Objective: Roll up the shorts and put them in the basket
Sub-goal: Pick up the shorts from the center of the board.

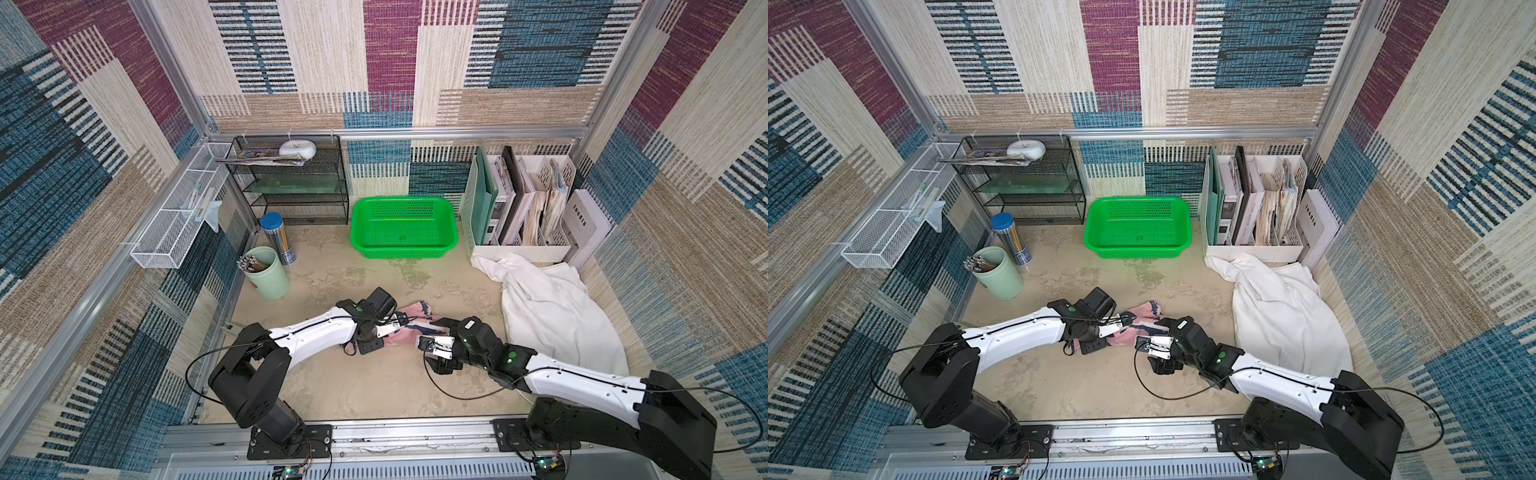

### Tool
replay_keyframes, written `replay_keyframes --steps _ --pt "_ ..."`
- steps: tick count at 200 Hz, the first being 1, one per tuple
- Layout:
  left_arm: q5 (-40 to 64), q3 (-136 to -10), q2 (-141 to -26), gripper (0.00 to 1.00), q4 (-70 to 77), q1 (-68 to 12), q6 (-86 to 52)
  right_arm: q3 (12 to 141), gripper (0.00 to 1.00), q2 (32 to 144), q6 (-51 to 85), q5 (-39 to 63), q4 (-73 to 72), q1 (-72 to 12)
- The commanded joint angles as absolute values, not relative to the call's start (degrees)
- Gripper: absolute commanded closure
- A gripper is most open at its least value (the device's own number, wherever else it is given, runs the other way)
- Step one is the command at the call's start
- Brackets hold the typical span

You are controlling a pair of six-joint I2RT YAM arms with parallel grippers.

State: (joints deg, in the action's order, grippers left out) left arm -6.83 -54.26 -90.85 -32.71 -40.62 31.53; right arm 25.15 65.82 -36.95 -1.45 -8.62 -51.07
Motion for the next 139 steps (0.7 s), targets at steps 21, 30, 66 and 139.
replay_keyframes --steps 21,30,66,139 --pt "-4.8 -54.9 -91.0 1.00 -33.7 -40.3 31.0 25.0 0.05 71.6 -39.2 -2.7 -15.1 -51.1" --pt "-4.7 -54.9 -91.0 1.00 -33.7 -40.3 30.9 25.0 0.05 73.3 -39.6 -2.6 -15.9 -51.0" --pt "-4.5 -54.9 -91.0 1.00 -33.8 -40.3 30.5 25.5 0.06 79.3 -40.3 -1.4 -20.9 -49.1" --pt "-4.0 -54.8 -90.8 1.00 -33.6 -40.2 30.3 31.3 0.12 87.6 -45.5 3.6 -17.4 -43.7"
